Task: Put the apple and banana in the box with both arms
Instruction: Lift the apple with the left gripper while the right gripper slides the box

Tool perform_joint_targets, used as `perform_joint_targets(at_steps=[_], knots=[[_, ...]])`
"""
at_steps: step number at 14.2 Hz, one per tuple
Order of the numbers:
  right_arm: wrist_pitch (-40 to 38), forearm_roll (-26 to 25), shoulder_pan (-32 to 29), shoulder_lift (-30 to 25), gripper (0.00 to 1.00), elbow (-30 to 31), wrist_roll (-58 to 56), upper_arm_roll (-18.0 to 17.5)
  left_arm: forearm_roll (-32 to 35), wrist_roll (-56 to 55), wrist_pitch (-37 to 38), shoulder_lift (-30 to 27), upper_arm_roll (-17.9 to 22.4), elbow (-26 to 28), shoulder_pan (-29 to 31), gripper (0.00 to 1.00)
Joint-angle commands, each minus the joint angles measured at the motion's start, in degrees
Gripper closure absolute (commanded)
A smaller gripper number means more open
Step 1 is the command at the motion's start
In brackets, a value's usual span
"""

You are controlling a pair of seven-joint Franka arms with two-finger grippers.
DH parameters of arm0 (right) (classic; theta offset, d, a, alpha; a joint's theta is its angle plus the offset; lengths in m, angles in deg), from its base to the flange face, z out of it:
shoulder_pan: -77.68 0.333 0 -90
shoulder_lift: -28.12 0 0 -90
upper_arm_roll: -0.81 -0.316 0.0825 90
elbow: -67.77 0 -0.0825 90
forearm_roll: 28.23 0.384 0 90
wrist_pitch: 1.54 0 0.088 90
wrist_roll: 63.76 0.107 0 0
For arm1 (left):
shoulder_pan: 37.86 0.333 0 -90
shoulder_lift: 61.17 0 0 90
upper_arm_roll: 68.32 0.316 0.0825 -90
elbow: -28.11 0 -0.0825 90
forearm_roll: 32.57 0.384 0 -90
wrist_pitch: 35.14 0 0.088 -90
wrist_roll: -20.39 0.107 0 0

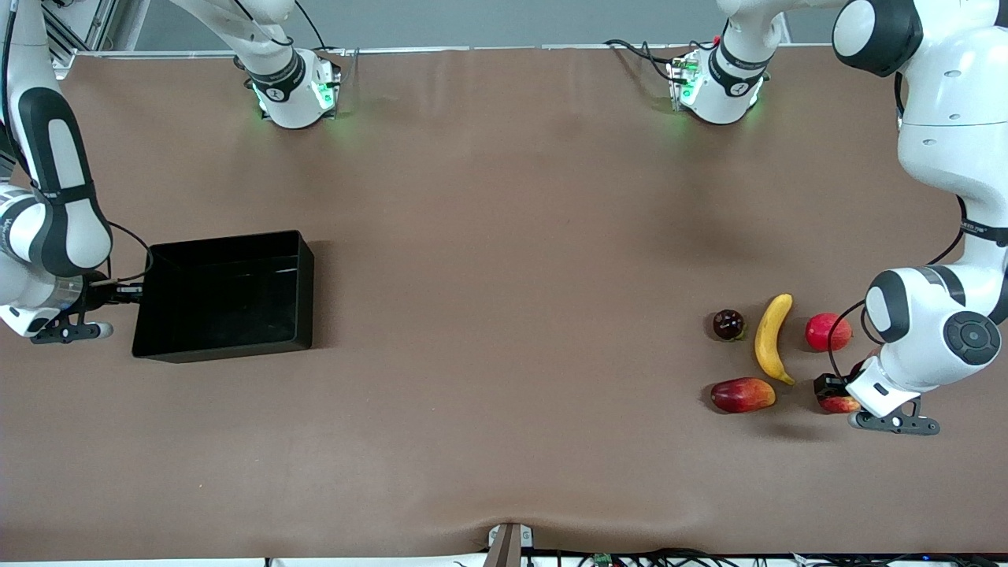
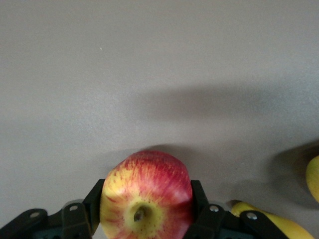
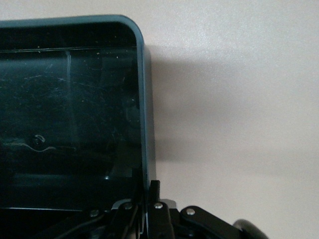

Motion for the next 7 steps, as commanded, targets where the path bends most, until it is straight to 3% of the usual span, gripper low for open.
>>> perform_joint_targets(at_steps=[1, 7], knots=[[-3.2, 0.5, 0.3, -0.6, 1.0, -0.5, -0.6, -0.4, 1.2, 0.8, 6.1, -3.5, -0.2, -0.4, 0.3, 1.0], [-26.6, 5.9, 3.9, -1.4, 1.0, -14.0, 7.0, -0.8, 0.3, -4.0, 17.1, -12.4, -2.1, -0.4, -3.6, 1.0]])
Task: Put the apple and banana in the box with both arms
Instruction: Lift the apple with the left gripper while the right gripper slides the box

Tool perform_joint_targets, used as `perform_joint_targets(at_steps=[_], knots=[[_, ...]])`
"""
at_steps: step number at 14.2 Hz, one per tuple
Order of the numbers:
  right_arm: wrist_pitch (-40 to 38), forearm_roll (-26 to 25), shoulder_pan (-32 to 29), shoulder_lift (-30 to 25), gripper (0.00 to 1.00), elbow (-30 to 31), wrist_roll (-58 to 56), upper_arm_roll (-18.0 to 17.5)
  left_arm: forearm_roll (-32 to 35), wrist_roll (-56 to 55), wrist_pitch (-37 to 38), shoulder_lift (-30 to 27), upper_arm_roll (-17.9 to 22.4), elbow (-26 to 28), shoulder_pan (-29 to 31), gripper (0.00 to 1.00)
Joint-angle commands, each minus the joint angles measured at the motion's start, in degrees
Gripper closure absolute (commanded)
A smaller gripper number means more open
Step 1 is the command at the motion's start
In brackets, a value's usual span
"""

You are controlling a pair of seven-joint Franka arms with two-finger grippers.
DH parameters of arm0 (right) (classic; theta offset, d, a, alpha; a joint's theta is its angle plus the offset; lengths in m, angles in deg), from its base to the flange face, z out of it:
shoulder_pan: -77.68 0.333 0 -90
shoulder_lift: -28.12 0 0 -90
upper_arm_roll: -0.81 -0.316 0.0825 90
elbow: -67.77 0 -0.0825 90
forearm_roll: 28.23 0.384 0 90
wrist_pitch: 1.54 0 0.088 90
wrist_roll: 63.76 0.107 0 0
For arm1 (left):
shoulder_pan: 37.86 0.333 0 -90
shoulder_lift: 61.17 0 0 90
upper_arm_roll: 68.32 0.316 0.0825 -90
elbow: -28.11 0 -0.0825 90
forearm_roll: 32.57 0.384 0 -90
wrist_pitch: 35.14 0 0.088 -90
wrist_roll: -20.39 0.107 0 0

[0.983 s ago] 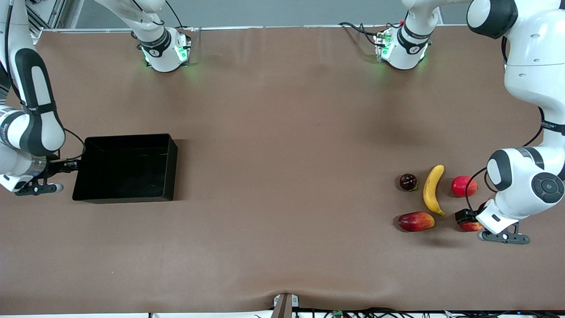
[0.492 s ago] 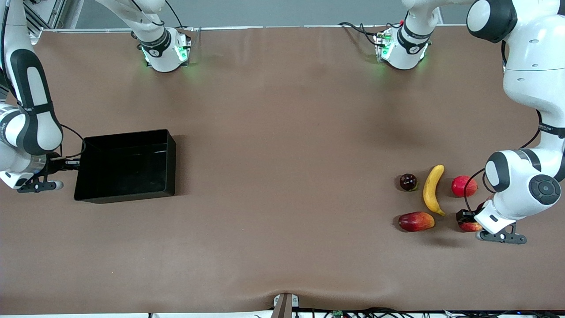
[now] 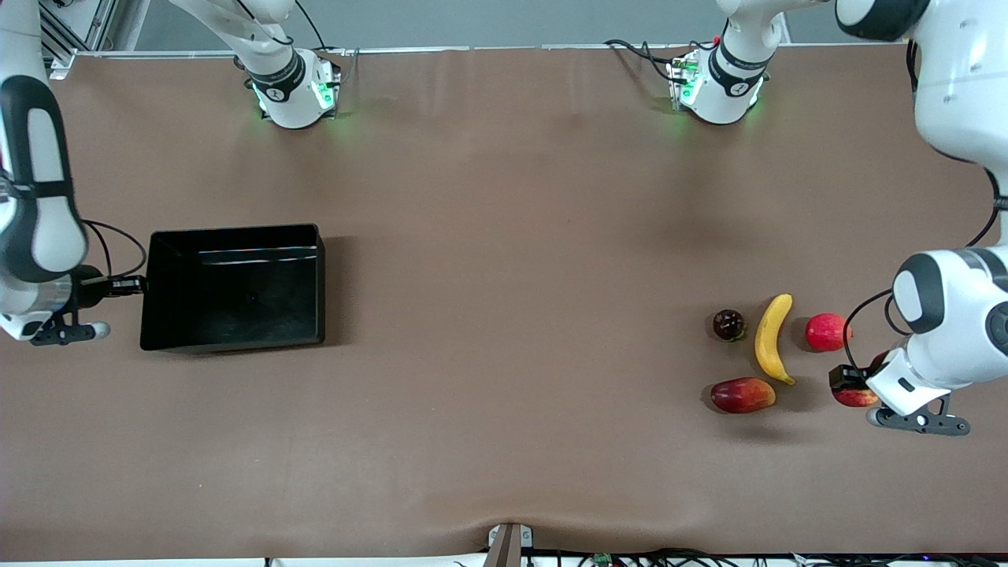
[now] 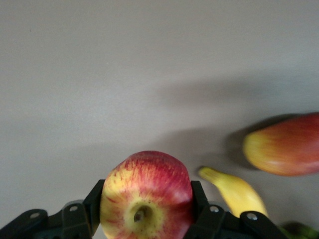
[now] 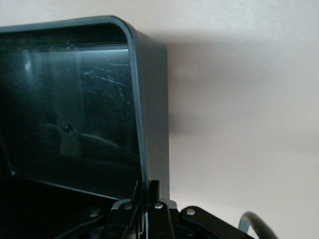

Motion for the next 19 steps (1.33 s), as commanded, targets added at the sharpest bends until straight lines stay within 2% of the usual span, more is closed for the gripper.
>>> perform_joint_targets(at_steps=[1, 3, 5, 8, 10, 11, 13, 15, 19], knots=[[-7.0, 2.3, 3.2, -1.3, 1.0, -4.0, 5.9, -0.2, 0.4, -5.8, 5.9, -4.9, -1.4, 1.4, -2.0, 1.0], [-8.3, 4.2, 4.7, -2.0, 1.0, -4.1, 10.9, -2.0, 0.3, -13.6, 11.6, -7.1, -3.3, 1.4, -3.2, 1.0], [-9.3, 6.1, 5.1, -2.2, 1.0, -3.9, 16.1, -5.7, 0.2, -19.9, 15.2, -8.5, -6.8, 1.5, -3.1, 1.0], [-8.6, 6.6, 5.9, -2.1, 1.0, -4.1, 30.7, -15.1, 0.2, -26.8, 19.3, -10.6, -11.7, 1.5, -3.1, 1.0], [-4.1, 6.3, 7.4, -1.8, 1.0, -3.9, 36.5, -21.0, 0.4, -32.1, 21.3, -10.9, -13.9, 1.5, -3.1, 1.0], [-1.7, 6.3, 8.6, -1.5, 1.0, -3.7, 39.8, -22.5, 0.3, -34.1, 21.6, -10.9, -15.3, 1.6, -3.1, 1.0], [2.3, 6.5, 12.0, -1.0, 1.0, -3.7, 42.6, -24.3, 0.3, -38.0, 23.6, -11.8, -18.3, 1.9, -3.0, 1.0], [4.9, 6.5, 16.2, 0.2, 1.0, -3.7, 44.2, -24.5, 0.4, -41.3, 24.9, -13.3, -21.0, 2.2, -3.0, 1.0], [11.0, 6.7, 21.8, 3.5, 1.0, -4.0, 45.2, -24.6, 0.3, -44.3, 24.9, -15.2, -23.4, 4.6, -2.9, 1.0]])
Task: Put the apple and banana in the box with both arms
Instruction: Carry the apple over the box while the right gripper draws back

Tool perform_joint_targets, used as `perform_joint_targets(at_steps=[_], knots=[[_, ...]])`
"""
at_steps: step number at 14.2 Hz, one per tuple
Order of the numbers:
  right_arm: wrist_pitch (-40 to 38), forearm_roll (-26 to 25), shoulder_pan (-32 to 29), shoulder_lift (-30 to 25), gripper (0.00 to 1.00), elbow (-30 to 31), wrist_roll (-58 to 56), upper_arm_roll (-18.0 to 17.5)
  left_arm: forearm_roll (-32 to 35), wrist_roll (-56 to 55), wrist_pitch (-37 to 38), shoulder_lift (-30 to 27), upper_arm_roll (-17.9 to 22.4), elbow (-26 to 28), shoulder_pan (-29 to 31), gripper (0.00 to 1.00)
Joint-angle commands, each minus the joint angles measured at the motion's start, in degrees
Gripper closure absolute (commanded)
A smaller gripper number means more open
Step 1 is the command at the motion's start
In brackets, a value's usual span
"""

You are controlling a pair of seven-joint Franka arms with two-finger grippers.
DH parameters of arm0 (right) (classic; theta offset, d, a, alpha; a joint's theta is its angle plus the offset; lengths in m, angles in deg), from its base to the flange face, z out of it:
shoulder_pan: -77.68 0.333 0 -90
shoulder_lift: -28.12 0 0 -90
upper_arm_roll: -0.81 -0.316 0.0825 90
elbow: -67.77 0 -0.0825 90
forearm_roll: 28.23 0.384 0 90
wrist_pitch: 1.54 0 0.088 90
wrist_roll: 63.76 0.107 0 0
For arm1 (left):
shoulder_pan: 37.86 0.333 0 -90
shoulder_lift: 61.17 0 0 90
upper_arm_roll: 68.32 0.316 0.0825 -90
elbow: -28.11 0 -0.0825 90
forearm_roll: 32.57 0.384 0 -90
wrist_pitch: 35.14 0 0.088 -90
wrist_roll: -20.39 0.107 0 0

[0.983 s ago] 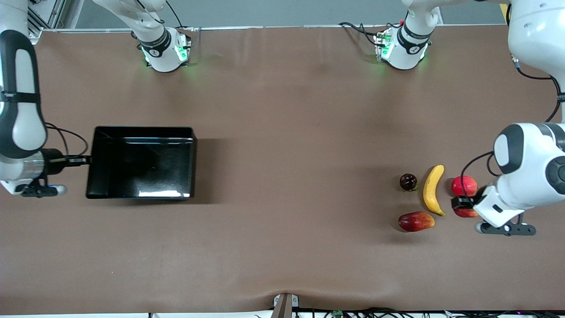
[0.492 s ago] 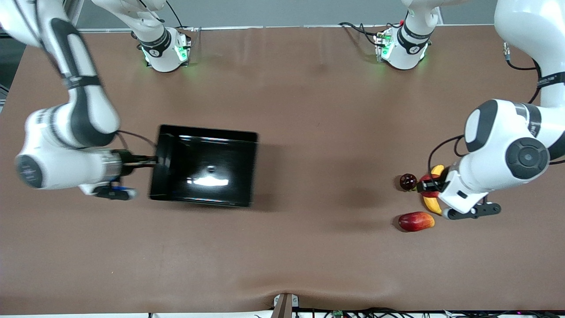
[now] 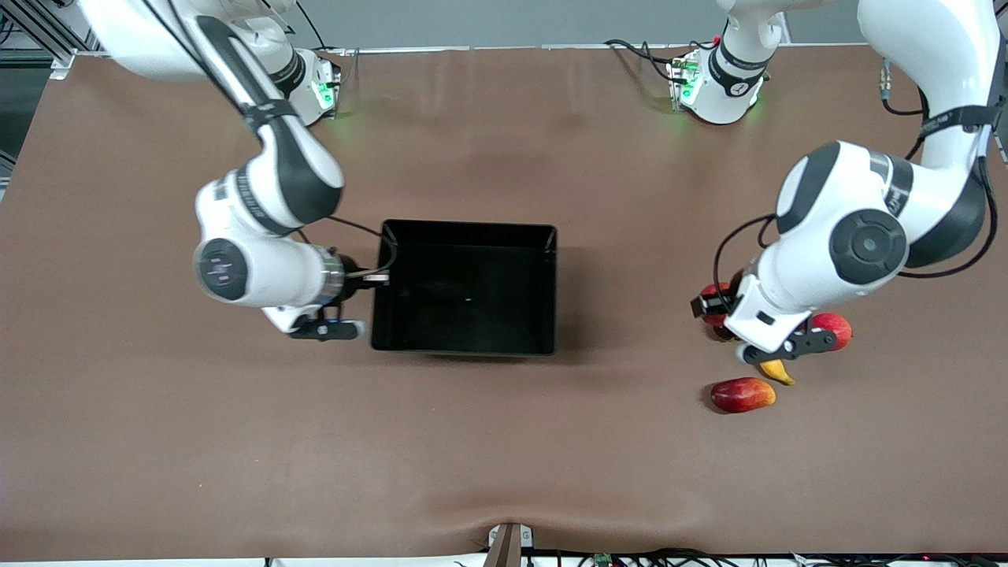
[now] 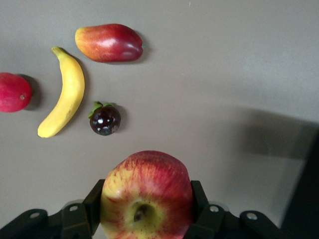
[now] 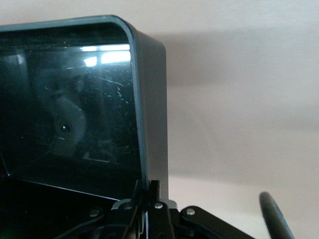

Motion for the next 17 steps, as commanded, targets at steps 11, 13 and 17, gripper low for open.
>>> perform_joint_targets(at_steps=[11, 13, 17], knots=[[10.8, 0.3, 5.6, 7.5, 0.0, 0.2, 8.6, -0.2, 1.3, -19.6, -12.4, -2.7, -7.7, 13.9, -0.5, 1.0], [10.5, 0.4, 5.4, 6.6, 0.0, -0.9, 8.3, -0.3, 1.3, -22.9, -16.7, -2.2, -7.7, 15.9, -2.6, 1.0], [-7.9, -0.5, 1.3, 4.8, 0.0, -10.6, 7.8, -0.2, 4.4, -32.1, -21.7, 1.0, -7.7, 15.8, -7.7, 1.0]])
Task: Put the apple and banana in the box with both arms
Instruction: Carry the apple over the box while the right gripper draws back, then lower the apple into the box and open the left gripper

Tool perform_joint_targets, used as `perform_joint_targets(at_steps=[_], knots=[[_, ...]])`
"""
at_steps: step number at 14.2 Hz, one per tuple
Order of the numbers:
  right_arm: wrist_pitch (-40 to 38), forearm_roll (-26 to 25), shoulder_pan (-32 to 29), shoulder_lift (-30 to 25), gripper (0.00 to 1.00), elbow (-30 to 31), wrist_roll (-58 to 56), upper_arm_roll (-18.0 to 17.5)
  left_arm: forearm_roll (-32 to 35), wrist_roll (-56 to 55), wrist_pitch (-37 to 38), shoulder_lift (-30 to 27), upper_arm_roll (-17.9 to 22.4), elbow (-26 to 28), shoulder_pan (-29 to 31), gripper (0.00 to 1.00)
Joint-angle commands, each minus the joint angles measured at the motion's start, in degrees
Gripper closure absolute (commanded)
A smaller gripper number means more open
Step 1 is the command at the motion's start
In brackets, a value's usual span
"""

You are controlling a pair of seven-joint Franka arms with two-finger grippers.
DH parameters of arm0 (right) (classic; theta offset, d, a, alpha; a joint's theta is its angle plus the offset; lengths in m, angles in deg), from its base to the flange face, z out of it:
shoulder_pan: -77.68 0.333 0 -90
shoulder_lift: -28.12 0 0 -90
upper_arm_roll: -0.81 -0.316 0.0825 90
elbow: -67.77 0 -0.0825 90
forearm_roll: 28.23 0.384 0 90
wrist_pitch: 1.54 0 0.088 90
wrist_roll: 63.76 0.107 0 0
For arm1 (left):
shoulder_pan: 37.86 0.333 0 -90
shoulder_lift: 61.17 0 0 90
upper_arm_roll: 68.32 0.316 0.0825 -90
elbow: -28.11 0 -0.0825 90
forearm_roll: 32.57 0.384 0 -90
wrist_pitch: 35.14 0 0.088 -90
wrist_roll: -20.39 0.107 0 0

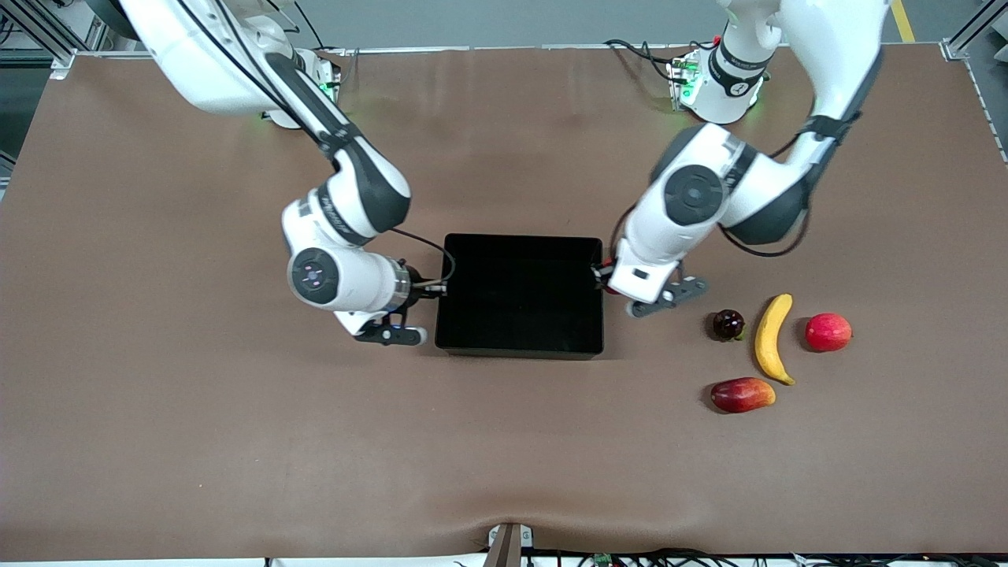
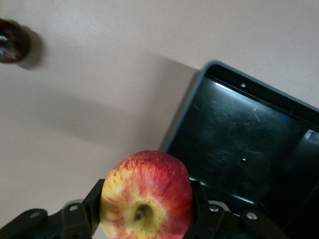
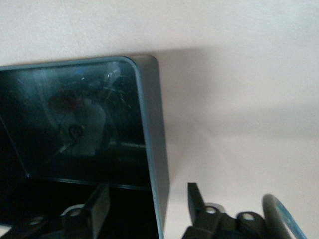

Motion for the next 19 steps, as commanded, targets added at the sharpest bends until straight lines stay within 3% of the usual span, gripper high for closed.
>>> perform_joint_targets(at_steps=[1, 3, 8, 11, 14, 17, 18, 19], knots=[[-12.7, -2.3, -3.6, -1.3, 0.0, -7.5, 0.2, -0.5, 3.7, -8.7, -4.8, 2.2, -0.3, -0.1, -3.5, 1.0], [-16.2, -7.2, -4.2, -2.1, 0.0, -10.7, -0.2, -0.5, 7.3, -11.3, -7.2, 4.4, -0.2, -0.4, -5.2, 1.0], [-29.3, -7.9, -10.8, -2.2, 0.0, -19.5, -10.7, -0.1, 14.4, -11.3, -9.9, 11.7, -0.1, -2.3, -8.4, 1.0], [-35.4, -9.2, -14.2, -4.6, 0.0, -22.7, -10.9, 0.8, 16.9, -11.0, -11.1, 14.5, 0.0, -1.7, -9.4, 1.0], [-37.4, -12.3, -13.0, -10.1, 0.0, -22.3, -11.8, 7.2, 19.3, -11.4, -11.9, 16.7, 0.2, -1.6, -10.0, 1.0], [-40.4, -12.3, -11.5, -14.2, 0.0, -21.3, -17.6, 13.9, 19.4, -13.0, -12.6, 17.9, 0.2, -1.5, -11.3, 1.0], [-40.2, -12.1, -11.3, -16.4, 0.0, -18.9, -19.0, 16.0, 19.4, -12.9, -12.6, 17.9, 0.3, -1.4, -11.3, 0.66], [-39.6, -12.1, -11.1, -19.2, 0.0, -16.6, -20.1, 17.8, 19.5, -12.8, -12.5, 17.9, 0.3, -1.4, -11.3, 0.01]])
